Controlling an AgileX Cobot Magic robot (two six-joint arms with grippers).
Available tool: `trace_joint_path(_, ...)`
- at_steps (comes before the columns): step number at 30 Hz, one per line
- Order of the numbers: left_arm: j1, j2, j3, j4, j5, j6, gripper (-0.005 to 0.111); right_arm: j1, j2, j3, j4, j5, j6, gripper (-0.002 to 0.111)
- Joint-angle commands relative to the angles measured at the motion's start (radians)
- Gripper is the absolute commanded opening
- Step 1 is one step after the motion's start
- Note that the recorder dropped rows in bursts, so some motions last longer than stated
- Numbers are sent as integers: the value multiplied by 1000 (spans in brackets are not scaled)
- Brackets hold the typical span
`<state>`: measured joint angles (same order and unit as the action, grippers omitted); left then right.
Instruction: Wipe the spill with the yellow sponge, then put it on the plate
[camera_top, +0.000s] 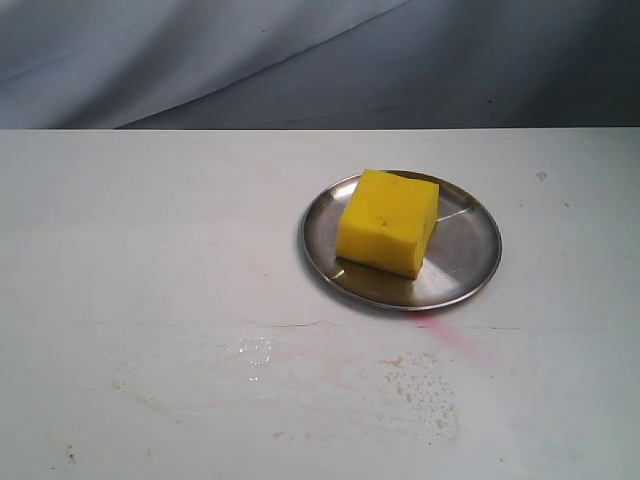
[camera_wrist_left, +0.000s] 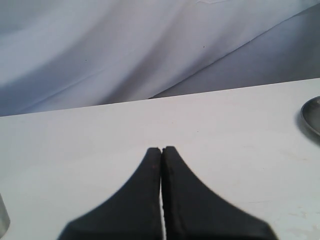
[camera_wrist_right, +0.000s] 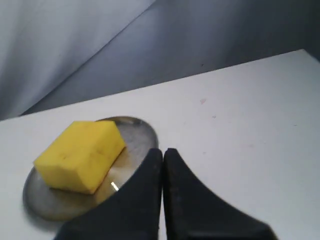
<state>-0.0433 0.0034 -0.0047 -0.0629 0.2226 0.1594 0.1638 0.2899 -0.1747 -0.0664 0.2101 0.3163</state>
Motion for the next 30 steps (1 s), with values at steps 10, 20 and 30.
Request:
trace_joint_path(10,-5,-3,5,-6,-15,0,0,-84,-290,175,58,-88,-282,0)
trace_joint_path(20,-5,-3,5,-6,-17,0,0,-84,-290,175,52,-92,-287,0)
trace_joint_path(30,-5,-3,5,-6,-17,0,0,-84,-290,175,60,-93,-287,0)
